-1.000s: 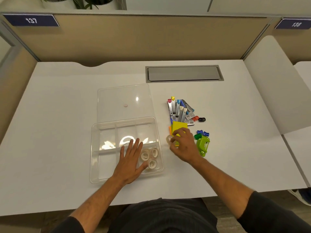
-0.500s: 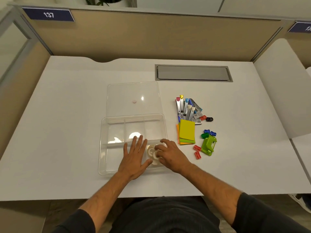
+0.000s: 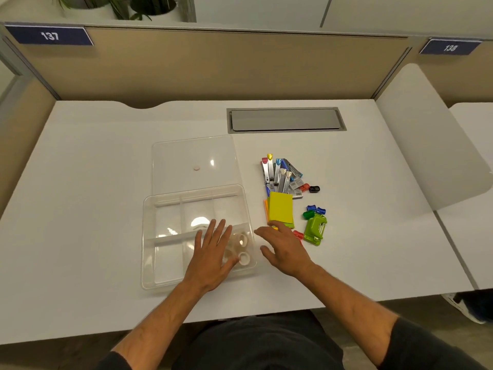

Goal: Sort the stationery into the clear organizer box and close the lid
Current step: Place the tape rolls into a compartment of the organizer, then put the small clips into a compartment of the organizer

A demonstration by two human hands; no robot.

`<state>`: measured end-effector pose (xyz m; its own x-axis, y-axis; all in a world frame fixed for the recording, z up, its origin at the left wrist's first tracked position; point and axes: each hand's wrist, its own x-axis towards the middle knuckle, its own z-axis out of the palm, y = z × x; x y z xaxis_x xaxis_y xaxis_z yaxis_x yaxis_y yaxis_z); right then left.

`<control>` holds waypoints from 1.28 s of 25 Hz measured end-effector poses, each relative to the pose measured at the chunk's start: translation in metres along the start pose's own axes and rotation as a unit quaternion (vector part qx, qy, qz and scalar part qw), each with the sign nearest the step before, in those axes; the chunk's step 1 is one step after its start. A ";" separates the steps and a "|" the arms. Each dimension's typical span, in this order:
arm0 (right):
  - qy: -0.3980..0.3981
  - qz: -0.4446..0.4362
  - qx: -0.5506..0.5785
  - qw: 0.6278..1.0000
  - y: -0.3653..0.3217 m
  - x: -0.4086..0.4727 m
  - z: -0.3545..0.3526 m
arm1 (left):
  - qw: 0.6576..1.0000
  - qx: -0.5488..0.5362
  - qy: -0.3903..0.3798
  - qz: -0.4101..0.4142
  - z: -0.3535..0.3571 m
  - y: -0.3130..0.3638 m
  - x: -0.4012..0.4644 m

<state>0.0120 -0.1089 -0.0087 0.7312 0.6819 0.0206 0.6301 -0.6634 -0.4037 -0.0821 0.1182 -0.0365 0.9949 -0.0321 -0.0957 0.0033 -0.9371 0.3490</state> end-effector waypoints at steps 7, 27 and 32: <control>0.002 0.061 -0.052 0.997 0.049 -0.029 -0.023 | 0.997 -0.033 -0.030 0.065 0.006 0.072 0.031; 0.004 0.020 -0.017 1.000 0.162 -0.063 -0.081 | 0.994 -0.065 -0.064 -0.063 0.075 0.192 0.090; -0.015 -0.005 -0.002 1.000 0.163 -0.046 -0.076 | 0.993 -0.081 -0.033 -0.076 0.068 0.187 0.081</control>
<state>0.1011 -0.2714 -0.0060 0.7164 0.6977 -0.0017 0.6387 -0.6568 -0.4008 -0.0077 -0.0829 -0.0426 0.9729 0.0781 -0.2176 0.1746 -0.8650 0.4704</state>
